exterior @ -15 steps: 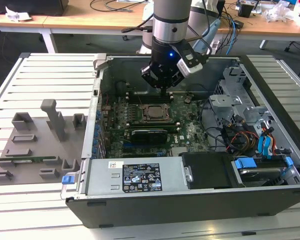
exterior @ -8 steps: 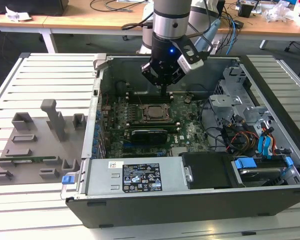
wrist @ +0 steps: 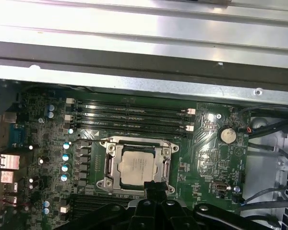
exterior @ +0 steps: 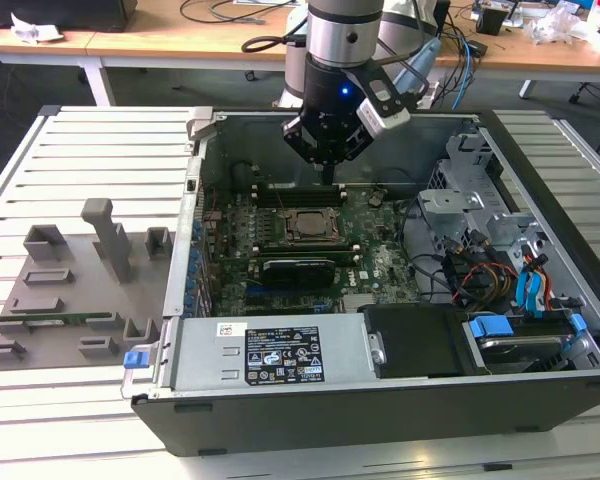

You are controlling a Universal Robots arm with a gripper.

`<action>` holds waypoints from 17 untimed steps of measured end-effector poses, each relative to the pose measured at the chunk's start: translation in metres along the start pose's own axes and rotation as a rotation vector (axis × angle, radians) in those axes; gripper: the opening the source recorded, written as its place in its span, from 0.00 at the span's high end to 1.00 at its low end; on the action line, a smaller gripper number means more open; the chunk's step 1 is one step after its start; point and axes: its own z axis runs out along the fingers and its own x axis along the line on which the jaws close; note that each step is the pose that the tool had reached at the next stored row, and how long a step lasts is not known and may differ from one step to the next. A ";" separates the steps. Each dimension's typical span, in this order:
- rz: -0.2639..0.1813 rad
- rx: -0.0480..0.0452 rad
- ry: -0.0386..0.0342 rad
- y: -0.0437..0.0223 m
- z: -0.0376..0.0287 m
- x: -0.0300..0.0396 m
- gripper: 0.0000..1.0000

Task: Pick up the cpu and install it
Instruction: 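Install the first cpu locking lever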

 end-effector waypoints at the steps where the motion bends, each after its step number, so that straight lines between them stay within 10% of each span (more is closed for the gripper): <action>1: 0.000 0.0000 0.0000 0.0000 0.0000 0.0000 0.89; 17: 0.000 0.0000 0.0000 0.0010 -0.0001 0.0121 0.89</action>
